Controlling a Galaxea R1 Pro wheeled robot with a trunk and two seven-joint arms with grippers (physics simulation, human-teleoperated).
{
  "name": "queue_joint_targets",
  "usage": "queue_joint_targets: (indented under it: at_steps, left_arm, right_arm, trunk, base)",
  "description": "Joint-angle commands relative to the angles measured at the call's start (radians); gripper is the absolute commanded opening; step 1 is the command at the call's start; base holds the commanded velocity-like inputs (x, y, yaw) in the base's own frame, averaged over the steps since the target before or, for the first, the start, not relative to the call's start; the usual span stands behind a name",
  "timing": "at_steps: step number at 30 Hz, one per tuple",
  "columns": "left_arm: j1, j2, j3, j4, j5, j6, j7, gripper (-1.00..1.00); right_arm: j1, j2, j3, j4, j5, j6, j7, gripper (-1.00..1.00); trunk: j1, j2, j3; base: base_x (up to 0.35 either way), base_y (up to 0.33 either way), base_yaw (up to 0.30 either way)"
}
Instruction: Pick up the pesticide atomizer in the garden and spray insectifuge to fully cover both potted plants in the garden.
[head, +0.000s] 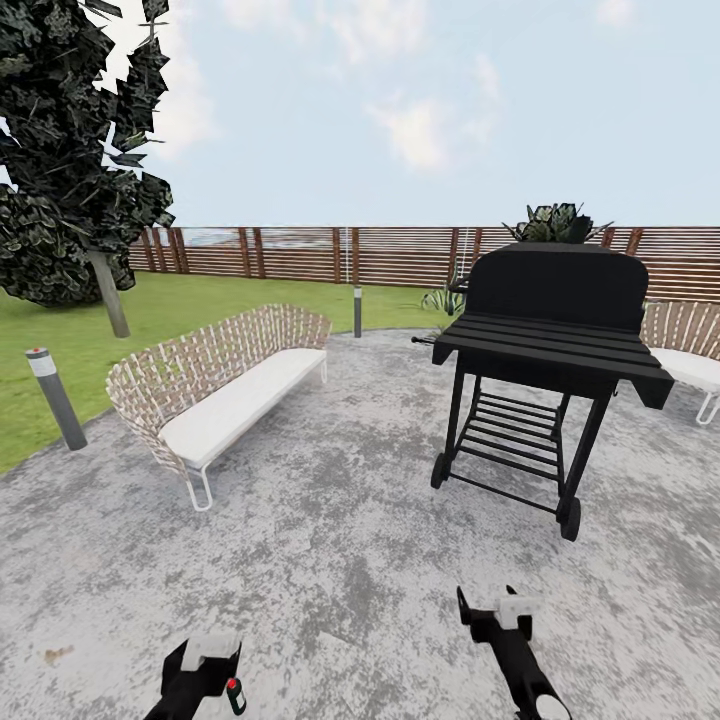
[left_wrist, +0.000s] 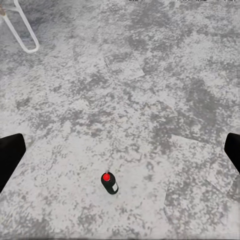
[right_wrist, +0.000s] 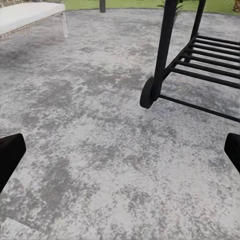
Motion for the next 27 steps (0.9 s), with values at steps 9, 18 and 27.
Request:
queue_joint_targets:
  at_steps: [9, 18, 27]
  left_arm:
    - [0.002, -0.002, 0.002, 0.001, 0.001, -0.008, 0.004, 1.0]
    - [0.002, -0.004, 0.002, 0.001, -0.002, -0.008, 0.004, 1.0]
    - [0.002, -0.006, 0.002, 0.001, -0.003, -0.008, 0.005, 1.0]
  right_arm:
    - [0.0, -0.01, 0.0, 0.002, 0.001, -0.003, 0.001, 1.0]
    - [0.0, -0.009, 0.0, 0.002, 0.002, -0.003, 0.001, 1.0]
    - [0.0, -0.008, 0.0, 0.003, 0.002, -0.003, 0.001, 1.0]
  trunk:
    - [0.0, -0.001, -0.001]
    - [0.0, -0.001, -0.001]
    - [0.0, -0.001, -0.001]
  base:
    - [0.0, 0.08, 0.0]
    - [0.0, 0.288, 0.0]
    - [0.064, 0.306, 0.0]
